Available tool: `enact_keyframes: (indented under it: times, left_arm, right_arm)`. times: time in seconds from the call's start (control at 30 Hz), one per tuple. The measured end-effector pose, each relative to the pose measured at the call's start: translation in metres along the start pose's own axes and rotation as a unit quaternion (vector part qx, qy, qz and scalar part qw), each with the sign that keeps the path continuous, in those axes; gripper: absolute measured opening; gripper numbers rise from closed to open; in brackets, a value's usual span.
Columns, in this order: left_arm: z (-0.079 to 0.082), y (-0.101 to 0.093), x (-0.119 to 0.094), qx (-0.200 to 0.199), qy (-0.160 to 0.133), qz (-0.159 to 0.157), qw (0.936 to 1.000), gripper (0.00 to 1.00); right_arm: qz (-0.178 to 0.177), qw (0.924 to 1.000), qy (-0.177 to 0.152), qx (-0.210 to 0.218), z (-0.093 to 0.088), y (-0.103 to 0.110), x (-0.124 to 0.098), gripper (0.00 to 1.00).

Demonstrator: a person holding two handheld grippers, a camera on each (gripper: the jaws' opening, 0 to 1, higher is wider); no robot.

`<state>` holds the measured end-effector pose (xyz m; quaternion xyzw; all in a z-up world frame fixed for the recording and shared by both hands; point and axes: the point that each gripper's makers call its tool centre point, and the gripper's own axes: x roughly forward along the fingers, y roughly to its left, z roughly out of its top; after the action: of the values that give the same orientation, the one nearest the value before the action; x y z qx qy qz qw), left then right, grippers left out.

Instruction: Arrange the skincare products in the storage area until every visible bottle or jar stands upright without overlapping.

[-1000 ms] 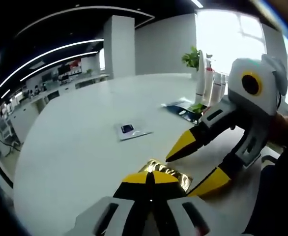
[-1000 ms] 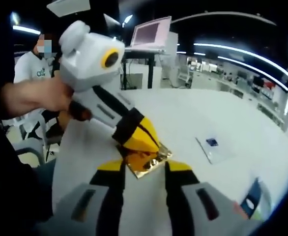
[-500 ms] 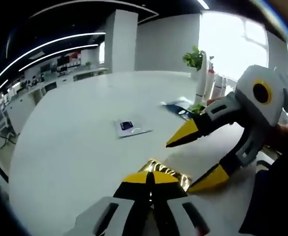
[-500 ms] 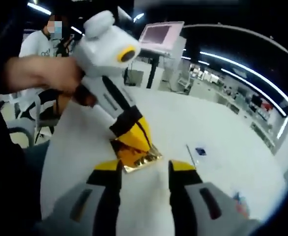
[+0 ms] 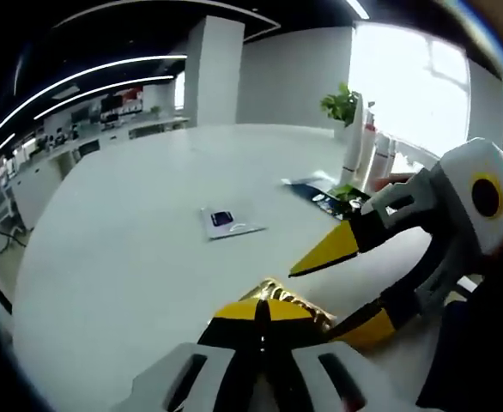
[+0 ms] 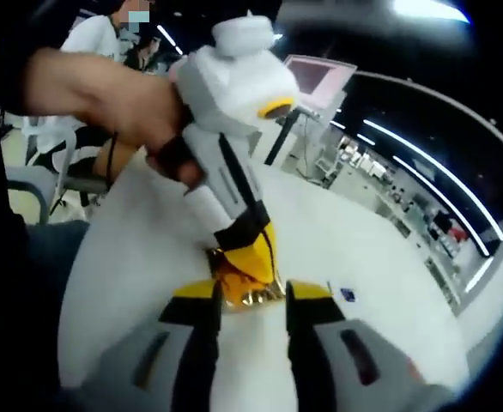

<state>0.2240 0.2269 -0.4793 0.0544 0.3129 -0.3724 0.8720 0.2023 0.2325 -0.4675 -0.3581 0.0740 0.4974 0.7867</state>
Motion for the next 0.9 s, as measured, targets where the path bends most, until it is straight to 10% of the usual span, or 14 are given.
enact_keyframes:
  times: [0.13,0.9]
  left_arm:
    - [0.0004,-0.0001,0.0,-0.003,0.0,-0.001,1.0,0.0]
    - [0.005,0.0045,-0.0051,0.022,-0.002,0.02,0.9995,0.09]
  right_arm:
    - [0.001,0.9989,0.012,-0.046,0.0,0.0056,-0.0024,0.03]
    - [-0.004,0.9952,0.012,-0.097,-0.0039,0.0044,-0.0039,0.0]
